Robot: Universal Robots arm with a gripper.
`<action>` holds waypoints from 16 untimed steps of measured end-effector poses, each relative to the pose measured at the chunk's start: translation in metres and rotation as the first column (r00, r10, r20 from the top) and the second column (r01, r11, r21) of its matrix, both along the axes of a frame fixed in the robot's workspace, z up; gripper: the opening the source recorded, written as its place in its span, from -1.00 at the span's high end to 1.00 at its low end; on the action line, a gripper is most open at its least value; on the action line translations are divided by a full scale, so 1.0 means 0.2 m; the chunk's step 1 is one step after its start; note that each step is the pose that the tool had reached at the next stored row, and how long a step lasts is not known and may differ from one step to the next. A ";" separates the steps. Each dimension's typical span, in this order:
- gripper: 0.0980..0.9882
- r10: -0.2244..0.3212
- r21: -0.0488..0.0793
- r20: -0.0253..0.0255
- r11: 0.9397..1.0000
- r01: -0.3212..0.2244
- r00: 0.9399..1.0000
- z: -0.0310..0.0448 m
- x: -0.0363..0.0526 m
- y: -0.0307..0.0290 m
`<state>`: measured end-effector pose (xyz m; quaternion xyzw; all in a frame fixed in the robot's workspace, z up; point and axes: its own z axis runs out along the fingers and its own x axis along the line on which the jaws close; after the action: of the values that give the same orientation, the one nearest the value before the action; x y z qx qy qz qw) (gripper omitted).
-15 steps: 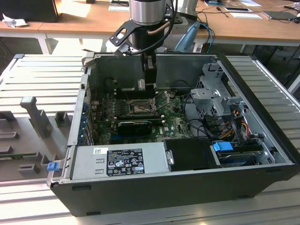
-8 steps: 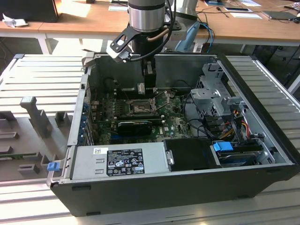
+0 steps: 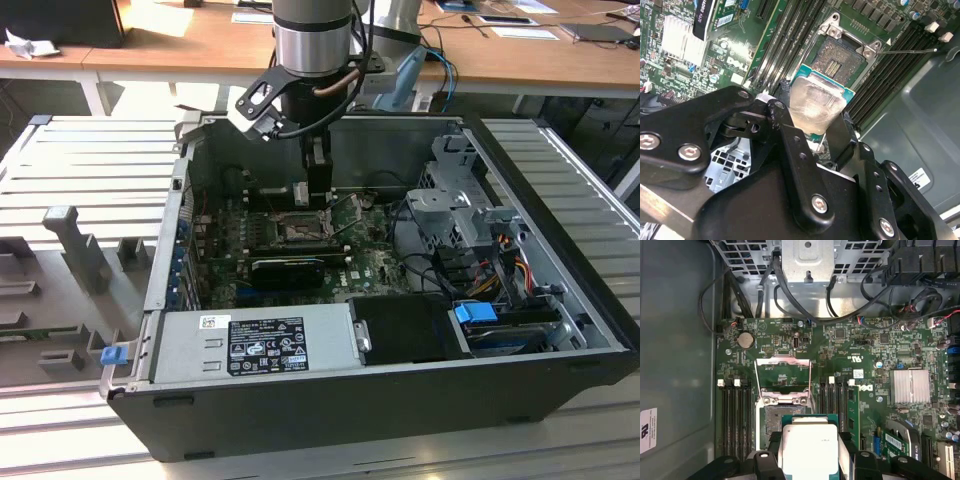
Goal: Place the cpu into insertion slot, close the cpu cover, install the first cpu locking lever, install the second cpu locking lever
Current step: 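Place the cpu into insertion slot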
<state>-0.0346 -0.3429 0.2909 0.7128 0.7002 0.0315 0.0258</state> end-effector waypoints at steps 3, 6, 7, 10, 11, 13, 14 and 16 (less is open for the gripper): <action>0.03 0.000 0.000 0.000 1.000 0.000 1.000 -0.011 0.000 0.000; 0.03 0.000 0.000 -0.011 1.000 0.000 1.000 -0.044 0.000 0.000; 0.03 0.000 0.000 -0.014 1.000 0.000 1.000 -0.059 0.000 0.000; 0.03 0.000 0.000 -0.015 1.000 0.000 1.000 -0.093 0.000 0.000; 0.03 0.000 0.000 -0.015 1.000 0.000 1.000 -0.099 0.000 0.000; 0.03 0.000 0.000 -0.015 1.000 0.000 1.000 -0.109 0.000 0.000; 0.03 0.000 0.000 -0.015 1.000 0.000 1.000 -0.114 0.000 0.000; 0.03 0.013 0.000 -0.015 1.000 -0.013 1.000 -0.127 0.000 0.000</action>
<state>-0.0345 -0.3430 0.2655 0.7085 0.7049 0.0265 0.0203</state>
